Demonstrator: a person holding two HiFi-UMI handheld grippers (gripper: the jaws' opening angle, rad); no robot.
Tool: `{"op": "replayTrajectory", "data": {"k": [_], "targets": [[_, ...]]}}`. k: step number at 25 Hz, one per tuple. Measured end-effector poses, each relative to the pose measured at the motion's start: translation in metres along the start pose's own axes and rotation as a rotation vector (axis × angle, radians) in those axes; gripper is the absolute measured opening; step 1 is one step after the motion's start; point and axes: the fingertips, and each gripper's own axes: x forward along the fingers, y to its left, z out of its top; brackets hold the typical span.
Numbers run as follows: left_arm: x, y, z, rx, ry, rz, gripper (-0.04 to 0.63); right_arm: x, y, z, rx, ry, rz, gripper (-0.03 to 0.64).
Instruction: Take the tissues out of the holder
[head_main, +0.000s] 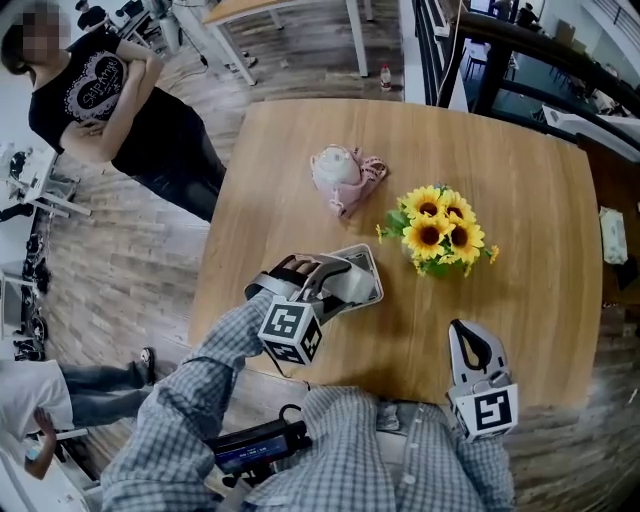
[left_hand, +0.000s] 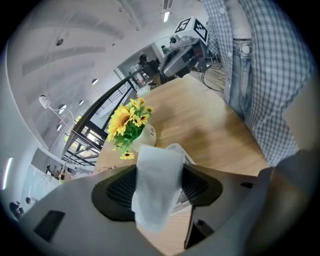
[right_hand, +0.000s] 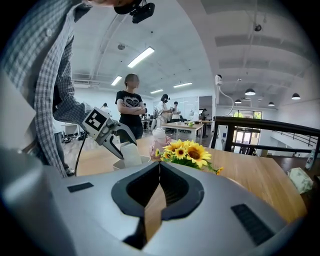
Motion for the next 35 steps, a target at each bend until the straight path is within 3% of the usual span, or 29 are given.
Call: {"op": "replayTrajectory", "data": {"k": [20, 26, 35], "targets": [[-0.071, 0.033, 0.047, -0.432, -0.197, 0.275, 0.281, -0.002, -0.02, 0.019, -0.065, -0.048, 0.009, 0.012], [-0.075, 0.028, 0.05, -0.473, -0.193, 0.296, 0.281, -0.006, -0.027, 0.022, -0.078, -0.058, 0.001, 0.012], [-0.074, 0.023, 0.052, -0.457, -0.177, 0.319, 0.281, -0.001, -0.021, 0.024, -0.092, -0.067, 0.036, 0.011]]}}
